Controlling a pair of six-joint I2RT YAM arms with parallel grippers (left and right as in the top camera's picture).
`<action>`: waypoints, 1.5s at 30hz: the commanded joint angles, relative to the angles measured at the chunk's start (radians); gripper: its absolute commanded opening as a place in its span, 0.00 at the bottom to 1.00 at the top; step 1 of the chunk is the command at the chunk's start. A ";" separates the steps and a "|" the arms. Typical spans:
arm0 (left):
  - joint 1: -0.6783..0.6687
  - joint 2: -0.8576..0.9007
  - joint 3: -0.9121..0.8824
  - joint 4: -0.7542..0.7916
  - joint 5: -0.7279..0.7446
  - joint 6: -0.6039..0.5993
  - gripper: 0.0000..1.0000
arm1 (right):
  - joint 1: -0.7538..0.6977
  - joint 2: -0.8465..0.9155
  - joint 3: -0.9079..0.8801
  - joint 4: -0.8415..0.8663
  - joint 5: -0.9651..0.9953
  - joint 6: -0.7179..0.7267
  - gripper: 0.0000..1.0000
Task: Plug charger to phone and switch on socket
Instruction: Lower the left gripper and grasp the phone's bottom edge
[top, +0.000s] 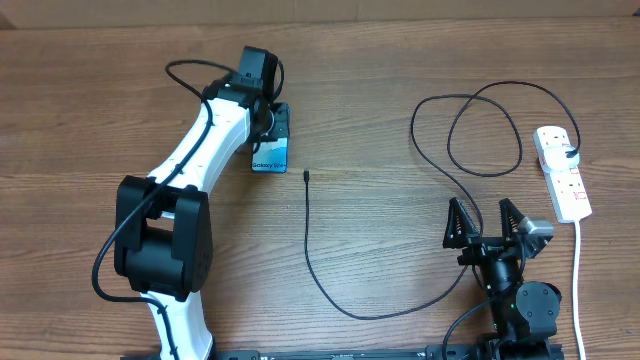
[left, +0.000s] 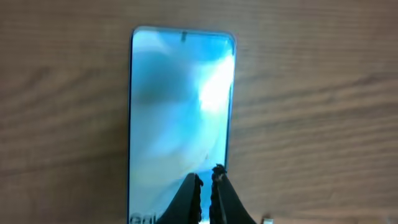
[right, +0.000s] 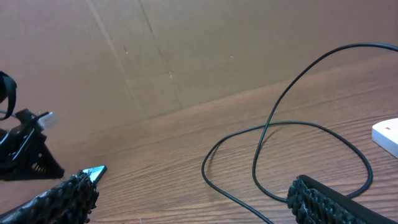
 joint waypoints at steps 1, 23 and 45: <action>-0.013 0.015 0.018 0.032 -0.014 -0.006 0.04 | -0.004 -0.011 -0.010 0.006 0.001 -0.005 1.00; -0.014 0.189 0.017 0.095 -0.062 -0.006 0.21 | -0.004 -0.011 -0.010 0.006 0.001 -0.005 1.00; -0.013 0.199 0.016 0.115 -0.066 0.031 0.76 | -0.004 -0.011 -0.010 0.006 0.001 -0.005 1.00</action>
